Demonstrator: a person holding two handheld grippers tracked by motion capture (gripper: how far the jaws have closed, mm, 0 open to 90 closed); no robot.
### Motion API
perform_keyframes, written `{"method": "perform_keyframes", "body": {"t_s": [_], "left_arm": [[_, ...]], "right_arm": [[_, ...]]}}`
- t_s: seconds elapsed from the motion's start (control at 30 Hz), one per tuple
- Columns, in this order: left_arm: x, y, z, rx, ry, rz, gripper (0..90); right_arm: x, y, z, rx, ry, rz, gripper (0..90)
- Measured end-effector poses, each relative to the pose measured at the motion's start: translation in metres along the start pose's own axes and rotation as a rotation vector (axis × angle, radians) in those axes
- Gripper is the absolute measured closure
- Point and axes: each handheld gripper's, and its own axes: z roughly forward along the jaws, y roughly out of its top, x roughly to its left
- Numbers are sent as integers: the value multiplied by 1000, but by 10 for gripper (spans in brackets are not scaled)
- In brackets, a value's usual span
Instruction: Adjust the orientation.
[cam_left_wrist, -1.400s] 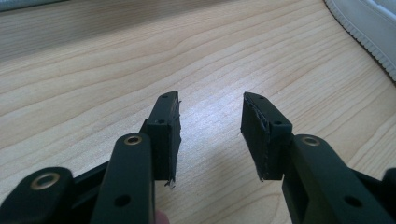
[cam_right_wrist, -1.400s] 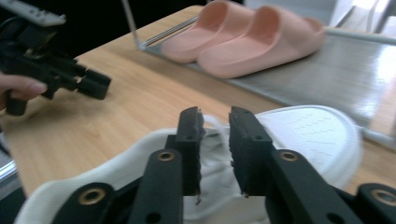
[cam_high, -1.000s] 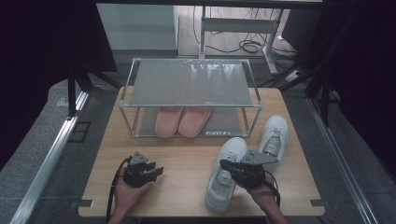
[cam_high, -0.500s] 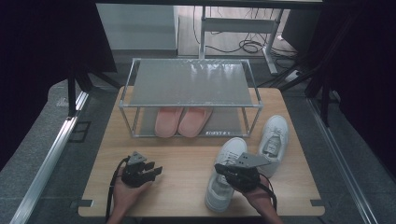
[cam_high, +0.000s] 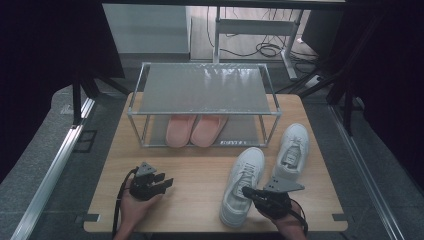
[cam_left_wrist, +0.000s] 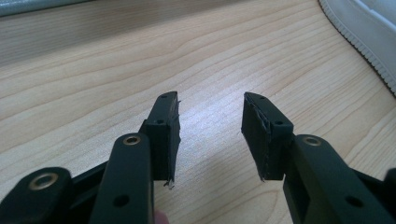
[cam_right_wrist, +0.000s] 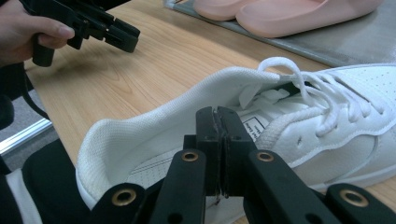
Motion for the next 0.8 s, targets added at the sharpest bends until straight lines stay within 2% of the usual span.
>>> {"method": "perform_keyframes", "body": {"t_s": [0.23,0.8], "left_arm": [[1,-1,1,4,-1,-5,574],[0,-2,4,14,-4,-2,574]], "right_arm": [[2,-1,0,19,-11,-22,900],[-3,-5,-8,27,-5,-16,900]]}}
